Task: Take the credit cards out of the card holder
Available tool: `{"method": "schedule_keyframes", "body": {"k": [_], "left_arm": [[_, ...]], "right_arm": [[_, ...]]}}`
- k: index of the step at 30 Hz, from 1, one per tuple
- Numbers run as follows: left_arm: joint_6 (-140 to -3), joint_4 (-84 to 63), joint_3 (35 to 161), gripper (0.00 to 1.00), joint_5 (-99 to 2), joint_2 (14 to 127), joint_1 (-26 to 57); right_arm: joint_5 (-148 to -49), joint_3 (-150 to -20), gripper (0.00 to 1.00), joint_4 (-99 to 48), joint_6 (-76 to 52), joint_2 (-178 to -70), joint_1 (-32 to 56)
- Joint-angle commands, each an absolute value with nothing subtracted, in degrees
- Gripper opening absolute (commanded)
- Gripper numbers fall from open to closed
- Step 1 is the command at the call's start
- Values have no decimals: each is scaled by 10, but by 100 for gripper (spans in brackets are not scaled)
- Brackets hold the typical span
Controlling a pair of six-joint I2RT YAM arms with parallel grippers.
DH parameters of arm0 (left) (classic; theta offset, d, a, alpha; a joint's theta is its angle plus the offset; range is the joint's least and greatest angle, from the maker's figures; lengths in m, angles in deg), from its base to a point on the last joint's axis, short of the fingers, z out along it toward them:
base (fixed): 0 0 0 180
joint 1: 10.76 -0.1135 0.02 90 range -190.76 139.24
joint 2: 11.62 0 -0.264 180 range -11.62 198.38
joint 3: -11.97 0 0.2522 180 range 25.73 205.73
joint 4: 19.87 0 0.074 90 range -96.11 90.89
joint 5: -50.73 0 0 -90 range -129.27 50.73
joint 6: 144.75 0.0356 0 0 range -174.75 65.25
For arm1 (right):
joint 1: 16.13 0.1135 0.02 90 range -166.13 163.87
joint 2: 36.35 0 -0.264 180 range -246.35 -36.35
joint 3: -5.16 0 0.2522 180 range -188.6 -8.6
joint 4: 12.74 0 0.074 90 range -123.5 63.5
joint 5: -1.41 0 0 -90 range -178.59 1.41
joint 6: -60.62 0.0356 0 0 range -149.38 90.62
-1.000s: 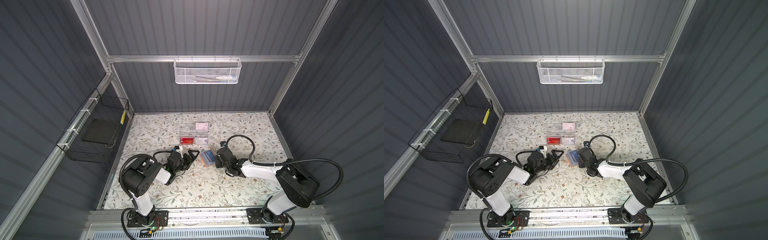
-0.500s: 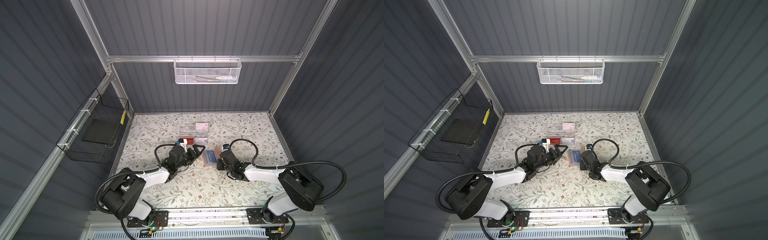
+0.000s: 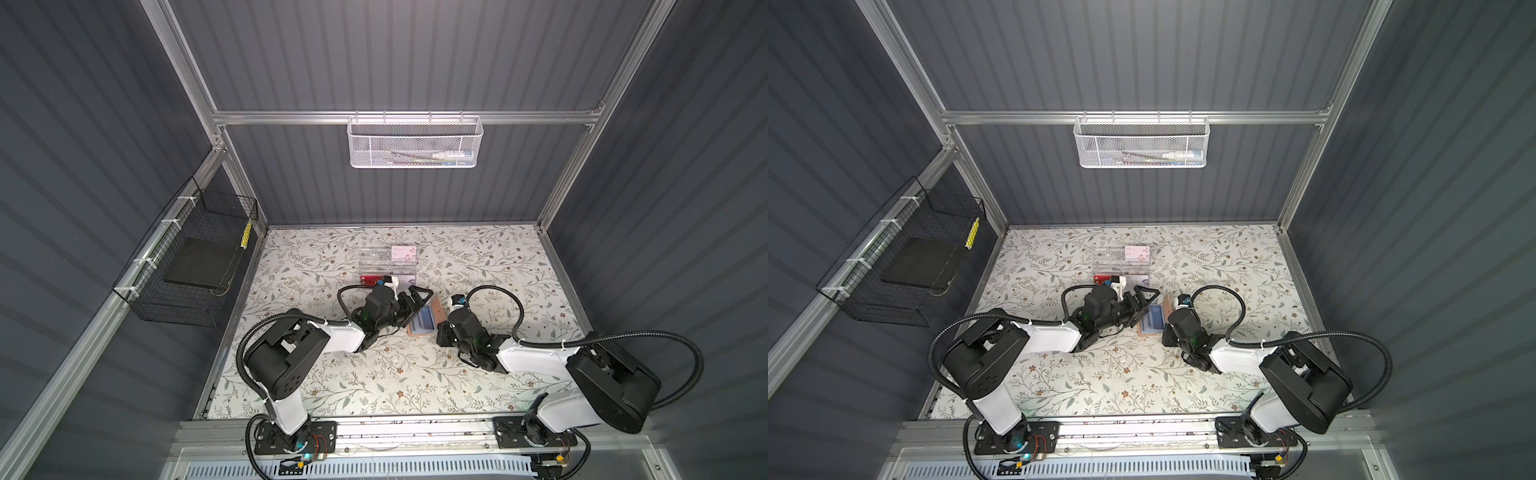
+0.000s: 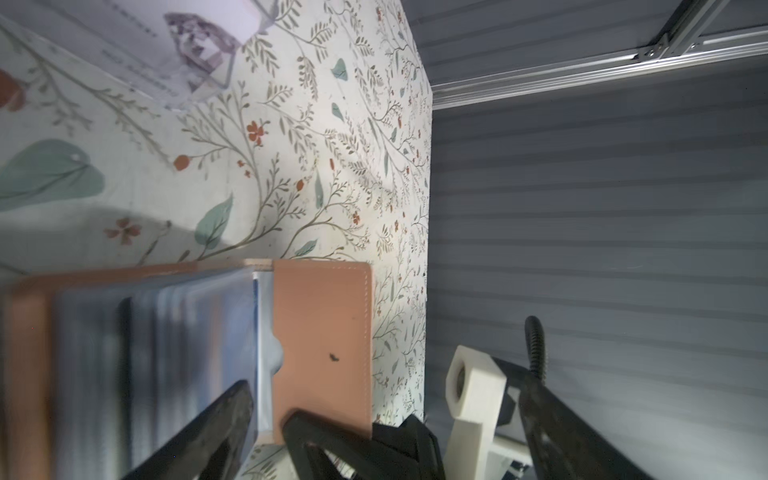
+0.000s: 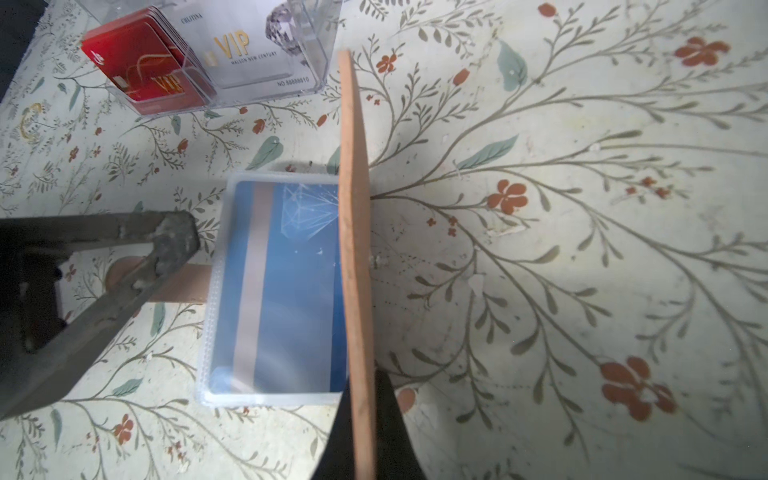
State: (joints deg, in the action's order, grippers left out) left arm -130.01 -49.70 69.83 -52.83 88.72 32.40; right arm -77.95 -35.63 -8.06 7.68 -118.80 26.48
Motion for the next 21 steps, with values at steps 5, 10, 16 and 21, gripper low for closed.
{"method": "schedule_keyframes", "body": {"k": [5,10,16,21], "left_arm": [[-1335,-538,728,100,-523,943,334],[-1349,-567,710,100,-515,974,335],[-1354,-590,681,100,-506,995,335],[-1358,-611,663,100,-506,1010,334]], "right_arm": [[-779,-343,0,-76,72,-1168,264],[-781,-340,0,-70,74,-1168,264],[-773,-341,17,-81,84,-1172,258],[-769,-345,37,-107,81,-1155,241]]}}
